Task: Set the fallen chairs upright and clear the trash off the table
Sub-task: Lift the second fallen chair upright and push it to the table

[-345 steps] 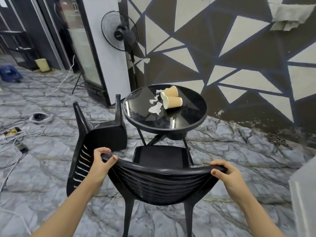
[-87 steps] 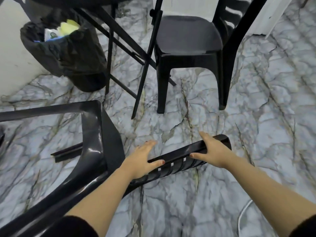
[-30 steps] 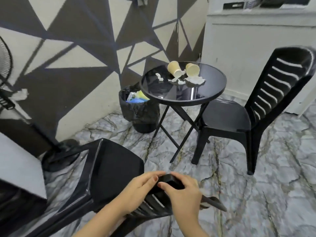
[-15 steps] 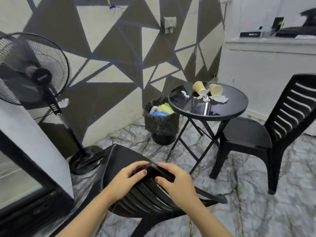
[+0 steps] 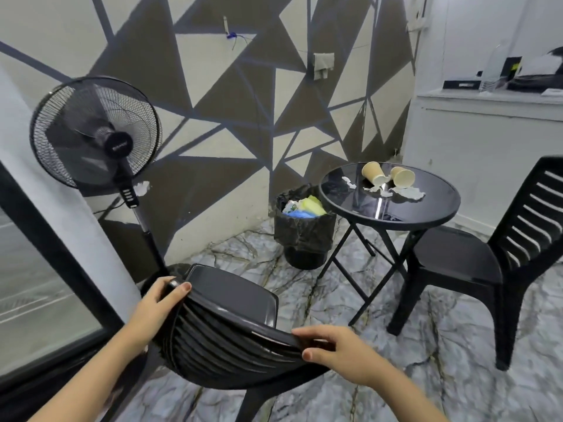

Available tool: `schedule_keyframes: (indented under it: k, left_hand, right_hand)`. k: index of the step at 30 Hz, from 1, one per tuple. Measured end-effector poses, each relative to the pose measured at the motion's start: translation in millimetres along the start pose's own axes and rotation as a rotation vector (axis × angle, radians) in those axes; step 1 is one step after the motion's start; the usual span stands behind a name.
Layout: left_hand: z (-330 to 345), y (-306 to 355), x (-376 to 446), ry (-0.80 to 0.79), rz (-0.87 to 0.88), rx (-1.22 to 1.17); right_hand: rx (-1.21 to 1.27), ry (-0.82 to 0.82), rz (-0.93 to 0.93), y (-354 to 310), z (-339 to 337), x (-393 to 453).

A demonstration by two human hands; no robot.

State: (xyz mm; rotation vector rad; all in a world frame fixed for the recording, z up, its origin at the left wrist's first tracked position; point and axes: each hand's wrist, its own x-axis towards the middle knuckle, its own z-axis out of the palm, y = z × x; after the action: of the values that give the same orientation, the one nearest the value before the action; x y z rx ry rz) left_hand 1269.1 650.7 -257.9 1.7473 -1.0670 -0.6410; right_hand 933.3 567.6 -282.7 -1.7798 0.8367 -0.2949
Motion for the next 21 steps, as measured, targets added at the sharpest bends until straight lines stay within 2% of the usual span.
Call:
schedule_keyframes:
  k: [3, 8, 16, 21]
  left_hand:
    - [-23, -5, 4, 0.043, -0.056, -0.041]
    - [-43, 1, 4, 0.087, 0.022, -0.015]
    - [-80, -4, -10, -0.029, 0.031, 0.048]
    - [-95, -20, -16, 0.064, 0.027, 0.01]
  right_hand:
    - [-0.075, -0.054, -0.018, -5, 13, 13]
    - [-0.12, 0.07, -0.103, -11, 41, 30]
    - [-0.331, 0.085, -0.203, -35, 65, 39]
    - [-0.415, 0.126, -0.275, -65, 59, 41]
